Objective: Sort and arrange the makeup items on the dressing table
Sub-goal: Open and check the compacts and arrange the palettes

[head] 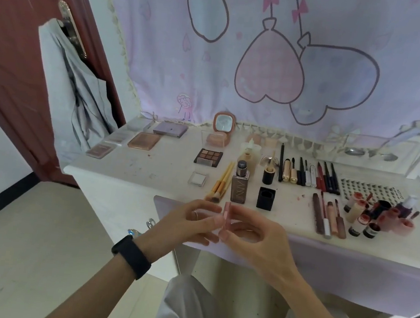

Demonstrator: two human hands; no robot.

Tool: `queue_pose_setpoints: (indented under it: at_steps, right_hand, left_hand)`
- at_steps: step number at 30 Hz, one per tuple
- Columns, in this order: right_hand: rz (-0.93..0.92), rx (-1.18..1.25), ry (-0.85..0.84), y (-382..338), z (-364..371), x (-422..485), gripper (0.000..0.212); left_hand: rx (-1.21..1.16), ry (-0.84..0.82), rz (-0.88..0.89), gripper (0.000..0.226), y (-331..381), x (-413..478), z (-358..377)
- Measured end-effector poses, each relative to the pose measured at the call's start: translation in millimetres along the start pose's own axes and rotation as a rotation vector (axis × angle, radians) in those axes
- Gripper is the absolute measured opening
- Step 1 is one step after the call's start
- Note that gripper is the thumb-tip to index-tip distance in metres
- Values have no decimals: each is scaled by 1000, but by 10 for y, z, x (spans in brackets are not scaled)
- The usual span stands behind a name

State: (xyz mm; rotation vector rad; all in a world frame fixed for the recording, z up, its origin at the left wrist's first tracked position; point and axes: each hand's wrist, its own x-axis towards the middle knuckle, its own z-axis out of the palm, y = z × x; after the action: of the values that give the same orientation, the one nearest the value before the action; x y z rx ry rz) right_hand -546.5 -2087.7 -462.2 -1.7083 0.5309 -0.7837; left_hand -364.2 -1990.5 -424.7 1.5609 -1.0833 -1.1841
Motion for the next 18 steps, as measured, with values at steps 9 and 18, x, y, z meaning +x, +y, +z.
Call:
queue_pose_setpoints:
  at_steps: [9,18]
  right_hand:
    - [-114,-163,-7,8,-78,-4,64]
    - [138,-37,-130,91,-57,25,73]
  left_hand:
    - [-388,-138,-183,47,-1,-4,49]
    - [-68,47,57,59,-162,38,16]
